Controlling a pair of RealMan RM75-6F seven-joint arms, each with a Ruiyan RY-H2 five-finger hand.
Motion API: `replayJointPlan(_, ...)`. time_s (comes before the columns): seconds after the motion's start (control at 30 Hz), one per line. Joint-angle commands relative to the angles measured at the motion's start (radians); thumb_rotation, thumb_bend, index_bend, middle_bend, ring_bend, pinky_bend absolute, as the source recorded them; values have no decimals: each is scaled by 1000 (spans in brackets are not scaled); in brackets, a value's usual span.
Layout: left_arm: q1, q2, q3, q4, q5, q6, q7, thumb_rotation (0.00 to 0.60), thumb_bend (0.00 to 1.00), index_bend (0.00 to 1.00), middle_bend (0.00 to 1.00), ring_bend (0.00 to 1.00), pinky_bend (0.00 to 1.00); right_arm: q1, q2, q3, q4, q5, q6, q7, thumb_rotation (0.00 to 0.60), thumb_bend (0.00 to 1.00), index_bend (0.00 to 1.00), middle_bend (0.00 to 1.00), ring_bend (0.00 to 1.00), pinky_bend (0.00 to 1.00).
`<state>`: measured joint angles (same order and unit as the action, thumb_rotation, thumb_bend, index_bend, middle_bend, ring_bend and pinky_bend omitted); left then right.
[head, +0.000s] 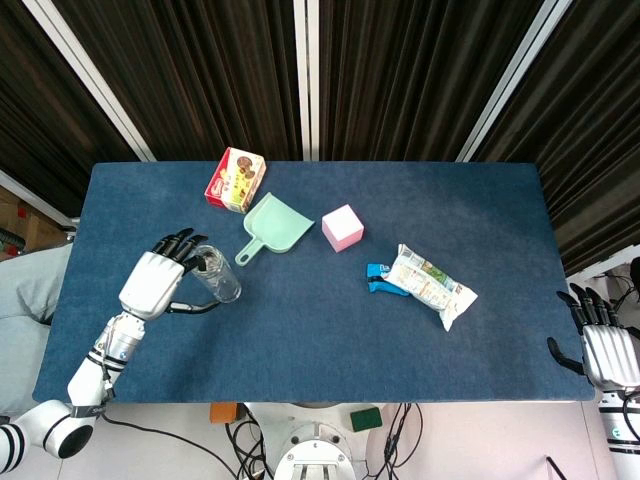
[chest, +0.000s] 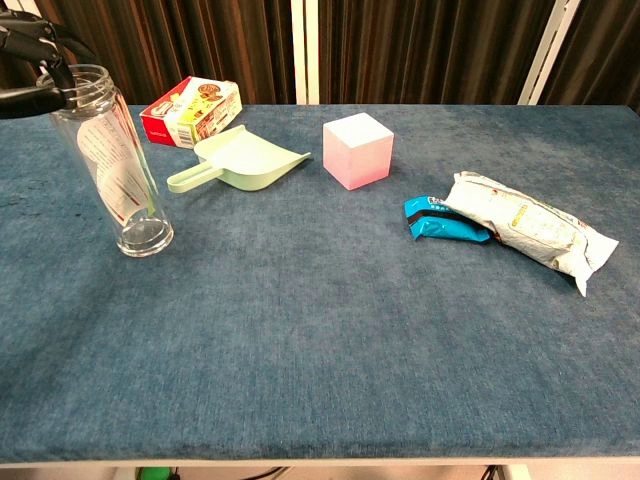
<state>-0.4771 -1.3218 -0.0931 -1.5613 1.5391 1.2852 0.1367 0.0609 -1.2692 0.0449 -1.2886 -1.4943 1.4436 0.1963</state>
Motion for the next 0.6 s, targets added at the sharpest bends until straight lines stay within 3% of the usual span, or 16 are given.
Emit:
replayJointPlan(0.03, -1, -5, 1, 4, 5, 3, 8, 38, 0, 487, 161, 90, 216, 0, 0, 0, 0, 0, 0, 0, 600, 327, 154, 36, 0, 113)
replayJointPlan(0.6, -5, -23, 6, 23, 23, 9, 66, 35, 0, 487, 161, 91, 214, 1, -7, -2, 12, 4, -9, 7, 600, 327, 155, 36, 0, 113)
